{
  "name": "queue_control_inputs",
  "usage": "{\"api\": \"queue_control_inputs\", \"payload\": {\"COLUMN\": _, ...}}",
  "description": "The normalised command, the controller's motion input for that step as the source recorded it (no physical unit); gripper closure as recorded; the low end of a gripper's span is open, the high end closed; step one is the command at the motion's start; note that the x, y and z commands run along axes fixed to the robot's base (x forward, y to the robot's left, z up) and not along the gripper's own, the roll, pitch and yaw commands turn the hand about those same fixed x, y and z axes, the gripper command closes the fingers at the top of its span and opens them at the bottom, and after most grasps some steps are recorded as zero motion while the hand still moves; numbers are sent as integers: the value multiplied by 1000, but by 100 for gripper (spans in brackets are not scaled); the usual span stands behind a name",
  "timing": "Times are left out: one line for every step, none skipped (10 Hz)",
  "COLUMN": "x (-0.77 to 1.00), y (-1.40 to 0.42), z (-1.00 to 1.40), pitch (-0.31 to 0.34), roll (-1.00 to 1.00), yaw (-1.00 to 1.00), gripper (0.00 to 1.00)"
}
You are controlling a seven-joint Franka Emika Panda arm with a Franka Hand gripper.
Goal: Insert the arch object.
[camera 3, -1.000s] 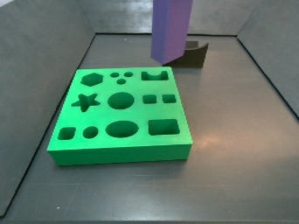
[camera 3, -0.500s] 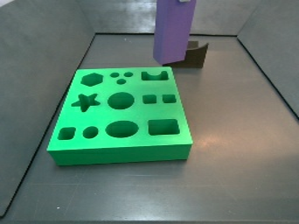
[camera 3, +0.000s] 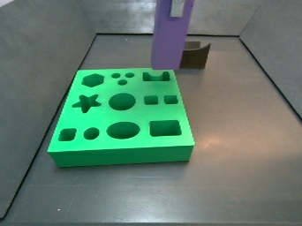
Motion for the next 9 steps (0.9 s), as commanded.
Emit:
{"api": "queue_control_inputs", "payload": {"x": -280, "y": 0, "z": -280, "pitch": -86, "roll": -27, "yaw": -357, "gripper": 100}}
{"api": "queue_control_inputs", "payload": {"x": -271, "y": -3, "z": -223, "pitch": -74, "roll": -139, "yaw": -297, "gripper": 100}}
{"api": "queue_control_inputs", "payload": {"x": -277, "y": -94, "z": -174, "pitch": -66, "roll": -161, "yaw": -240, "gripper": 100}}
{"api": "queue_control_inputs", "payload": {"x": -154, "y": -54, "z": -149, "pitch": -51, "roll": -151, "yaw": -89, "gripper": 100}}
{"api": "queue_control_inputs", "payload": {"x": -17, "y": -86, "z": -146, "pitch": -29, "roll": -94, "yaw": 169, "gripper": 100}}
{"api": "queue_control_inputs", "payload": {"x": 0, "y": -186, "z": -43, "pitch": -19, "roll": -111, "yaw": 300, "gripper": 100}}
{"api": "queue_control_inputs", "payload": {"x": 0, "y": -151, "z": -34, "pitch": -14, "roll": -157, "yaw": 200, "gripper": 100}}
{"api": "queue_control_inputs", "payload": {"x": 74, "y": 0, "z": -111, "pitch": -44, "roll": -240, "yaw": 17, "gripper": 100}}
{"api": "queue_control_inputs", "payload": {"x": 0, "y": 77, "z": -129, "pitch": -44, "roll": -177, "yaw": 0, "gripper": 100}}
